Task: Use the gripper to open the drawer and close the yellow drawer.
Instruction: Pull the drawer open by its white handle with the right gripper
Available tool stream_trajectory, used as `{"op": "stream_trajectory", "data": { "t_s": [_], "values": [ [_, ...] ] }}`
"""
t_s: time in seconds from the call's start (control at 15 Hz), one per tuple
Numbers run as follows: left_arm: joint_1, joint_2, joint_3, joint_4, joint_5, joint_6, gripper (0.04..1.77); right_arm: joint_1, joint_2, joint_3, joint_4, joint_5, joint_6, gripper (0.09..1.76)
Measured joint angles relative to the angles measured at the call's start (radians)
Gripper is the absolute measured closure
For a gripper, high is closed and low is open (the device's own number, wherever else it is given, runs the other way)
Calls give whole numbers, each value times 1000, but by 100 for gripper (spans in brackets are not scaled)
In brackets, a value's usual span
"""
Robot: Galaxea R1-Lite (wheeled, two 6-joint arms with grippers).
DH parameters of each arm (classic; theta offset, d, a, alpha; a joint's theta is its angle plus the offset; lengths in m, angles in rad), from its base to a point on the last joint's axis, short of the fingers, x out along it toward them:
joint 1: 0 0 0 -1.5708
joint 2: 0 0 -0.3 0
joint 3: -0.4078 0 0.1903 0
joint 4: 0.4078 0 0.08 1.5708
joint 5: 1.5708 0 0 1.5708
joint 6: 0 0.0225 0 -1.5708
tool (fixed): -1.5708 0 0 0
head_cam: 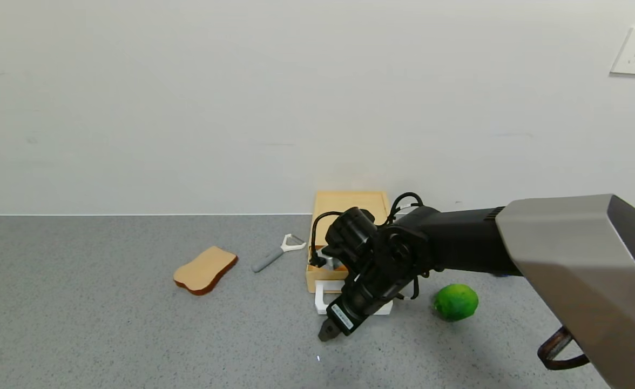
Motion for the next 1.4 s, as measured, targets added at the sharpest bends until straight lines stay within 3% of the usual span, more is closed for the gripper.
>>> {"op": "stream_trajectory", "data": {
  "t_s": [0.73,1.4],
  "values": [
    [0,0,0,0,0,0,9,56,-76,149,-7,-4,87,14],
    [0,0,0,0,0,0,9,97,-114,201,-5,-2,159,14]
  ]
}}
